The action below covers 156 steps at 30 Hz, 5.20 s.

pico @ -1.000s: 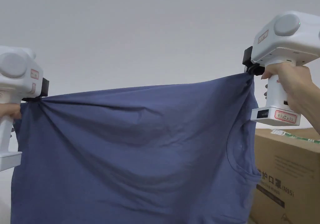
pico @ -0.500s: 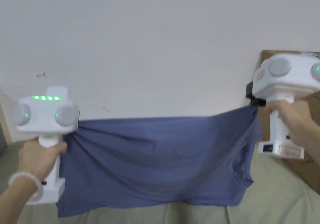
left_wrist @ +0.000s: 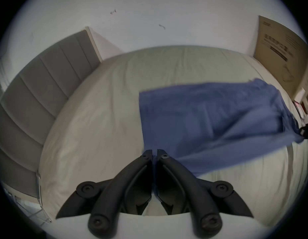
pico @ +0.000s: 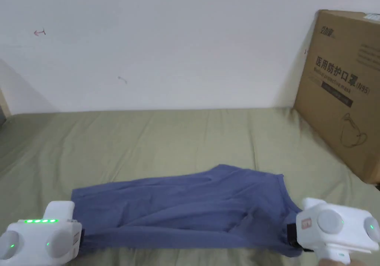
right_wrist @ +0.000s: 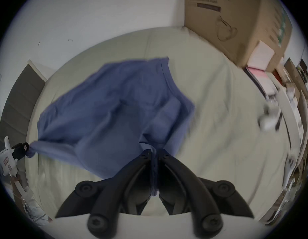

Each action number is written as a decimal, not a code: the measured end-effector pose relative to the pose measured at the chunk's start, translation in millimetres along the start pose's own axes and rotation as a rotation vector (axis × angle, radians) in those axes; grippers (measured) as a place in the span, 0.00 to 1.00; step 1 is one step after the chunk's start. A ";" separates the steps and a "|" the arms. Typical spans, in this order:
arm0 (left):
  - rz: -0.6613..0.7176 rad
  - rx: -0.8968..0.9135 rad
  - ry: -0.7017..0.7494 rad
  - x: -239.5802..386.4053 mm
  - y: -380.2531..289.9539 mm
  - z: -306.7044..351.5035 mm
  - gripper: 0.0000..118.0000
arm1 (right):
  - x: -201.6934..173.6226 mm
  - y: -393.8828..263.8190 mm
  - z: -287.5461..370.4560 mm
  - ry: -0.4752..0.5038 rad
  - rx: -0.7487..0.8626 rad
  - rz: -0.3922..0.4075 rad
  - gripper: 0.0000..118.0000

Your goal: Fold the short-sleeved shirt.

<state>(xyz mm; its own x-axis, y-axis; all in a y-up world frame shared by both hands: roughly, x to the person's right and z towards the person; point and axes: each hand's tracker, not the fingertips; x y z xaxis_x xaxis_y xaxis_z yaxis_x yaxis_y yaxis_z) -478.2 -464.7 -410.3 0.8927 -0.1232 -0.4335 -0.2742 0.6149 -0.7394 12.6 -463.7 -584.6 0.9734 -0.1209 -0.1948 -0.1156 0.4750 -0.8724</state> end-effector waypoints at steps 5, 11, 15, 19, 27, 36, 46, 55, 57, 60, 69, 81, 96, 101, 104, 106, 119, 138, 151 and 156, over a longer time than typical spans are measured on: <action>-0.028 -0.001 0.060 -7.8 -80.8 54.2 0.03 | 28.0 -91.2 47.0 0.041 -0.031 -0.041 0.06; -0.069 -0.089 0.046 -22.6 -171.9 120.1 0.03 | 45.6 -184.9 111.8 0.038 -0.031 -0.019 0.06; 0.042 -0.131 0.002 -44.2 -208.7 143.0 0.03 | 56.7 -225.9 130.1 0.040 -0.059 -0.056 0.06; 0.086 -0.120 -0.024 -48.1 -216.1 156.6 0.03 | 60.7 -240.3 129.2 0.039 -0.054 -0.069 0.06; 0.044 -0.086 -0.030 -39.2 -204.1 166.5 0.83 | 36.9 -219.9 141.6 -0.046 0.010 0.091 0.62; 0.044 -0.054 -0.068 -36.9 -208.9 185.0 0.00 | 29.4 -217.3 149.3 0.041 0.087 0.027 0.00; 0.127 -0.089 -0.121 -57.0 -229.5 184.2 0.67 | 21.4 -238.8 149.9 0.060 0.033 -0.012 0.00; 0.071 -0.170 -0.127 -35.3 -235.2 151.3 0.70 | 19.6 -246.2 143.3 0.081 -0.009 -0.034 0.00; 0.063 -0.215 -0.127 -32.7 -238.1 135.0 0.05 | 19.0 -247.9 144.2 0.082 -0.014 -0.030 0.00; 0.054 -0.224 -0.132 -26.9 -234.9 136.9 0.02 | 22.0 -250.4 148.3 0.081 -0.016 -0.028 0.00; 0.055 -0.196 -0.149 -36.6 -234.0 153.8 0.02 | 21.9 -259.4 152.3 0.031 -0.035 0.080 0.72; 0.074 -0.207 -0.160 -42.3 -234.3 157.5 0.02 | 36.3 -258.7 125.0 0.027 -0.105 0.081 0.10; 0.004 -0.146 -0.183 -40.2 -133.1 145.4 0.02 | 37.7 -142.6 129.1 0.111 0.028 -0.049 0.10; 0.018 -0.183 -0.200 -34.2 -93.2 91.9 0.16 | 33.2 -91.9 71.4 0.074 0.001 -0.086 0.10; -0.030 -0.225 -0.087 -28.8 -88.0 74.7 0.87 | 27.7 -82.3 46.0 0.002 -0.066 -0.044 0.52; -0.027 -0.197 -0.090 -32.6 -92.3 80.5 0.93 | 27.0 -85.3 49.7 -0.034 -0.048 -0.030 0.71; 0.236 -0.114 -0.214 -59.4 -181.7 159.4 0.00 | 21.5 -171.1 139.5 0.119 0.066 -0.041 0.00; 0.381 -0.201 -0.197 -51.1 -158.6 66.2 0.08 | 30.4 -198.0 128.6 0.085 -0.008 -0.098 0.00; 0.230 -0.218 -0.199 -46.8 -152.6 88.0 0.07 | 45.2 -137.8 30.1 0.022 -0.082 -0.061 0.31; 0.142 -0.208 -0.182 -50.0 -149.5 98.4 0.07 | 33.1 -134.8 60.7 0.018 -0.043 -0.008 0.13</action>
<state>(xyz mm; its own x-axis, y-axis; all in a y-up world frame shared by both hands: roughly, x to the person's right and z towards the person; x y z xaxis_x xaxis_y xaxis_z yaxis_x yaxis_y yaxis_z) -446.7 -473.9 -227.3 0.8847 0.1058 -0.4540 -0.4510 0.4407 -0.7761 72.4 -478.8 -446.2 0.9706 -0.1408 -0.1952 -0.1162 0.4362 -0.8923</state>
